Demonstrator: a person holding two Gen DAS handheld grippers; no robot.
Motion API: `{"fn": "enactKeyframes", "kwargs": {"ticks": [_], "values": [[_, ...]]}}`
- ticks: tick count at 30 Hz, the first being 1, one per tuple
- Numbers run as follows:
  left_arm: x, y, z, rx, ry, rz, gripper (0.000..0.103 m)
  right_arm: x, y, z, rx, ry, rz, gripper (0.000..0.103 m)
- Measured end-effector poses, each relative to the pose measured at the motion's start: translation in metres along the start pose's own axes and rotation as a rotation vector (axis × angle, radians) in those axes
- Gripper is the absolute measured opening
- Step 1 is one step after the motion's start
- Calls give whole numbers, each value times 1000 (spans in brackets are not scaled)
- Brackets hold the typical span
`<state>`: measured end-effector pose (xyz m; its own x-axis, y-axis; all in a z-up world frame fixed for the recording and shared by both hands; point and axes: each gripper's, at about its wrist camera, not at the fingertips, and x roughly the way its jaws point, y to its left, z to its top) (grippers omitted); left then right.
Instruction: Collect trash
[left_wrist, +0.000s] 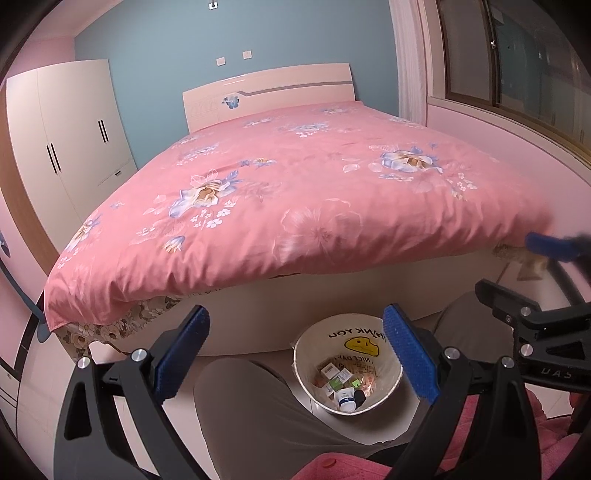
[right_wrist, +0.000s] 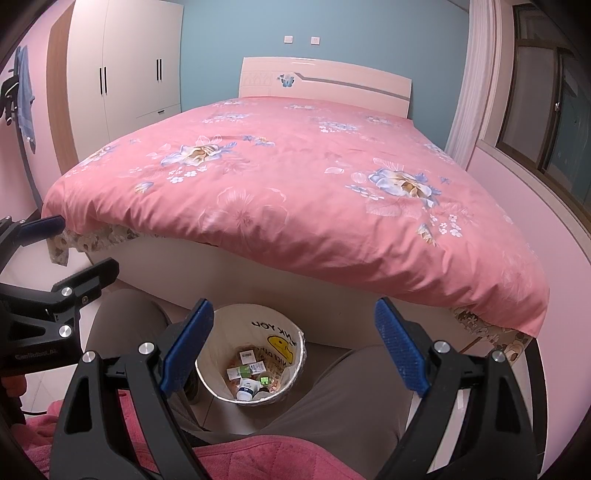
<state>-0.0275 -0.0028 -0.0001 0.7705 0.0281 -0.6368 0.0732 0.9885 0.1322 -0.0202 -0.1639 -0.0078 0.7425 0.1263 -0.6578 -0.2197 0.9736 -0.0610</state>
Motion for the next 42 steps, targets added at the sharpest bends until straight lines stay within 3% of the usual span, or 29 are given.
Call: {"fn": "enactKeyframes", "kwargs": {"ticks": [42], "values": [[-2,-2,2,-18,6,-8,96,0,3,-1,3,7,1,87]]}}
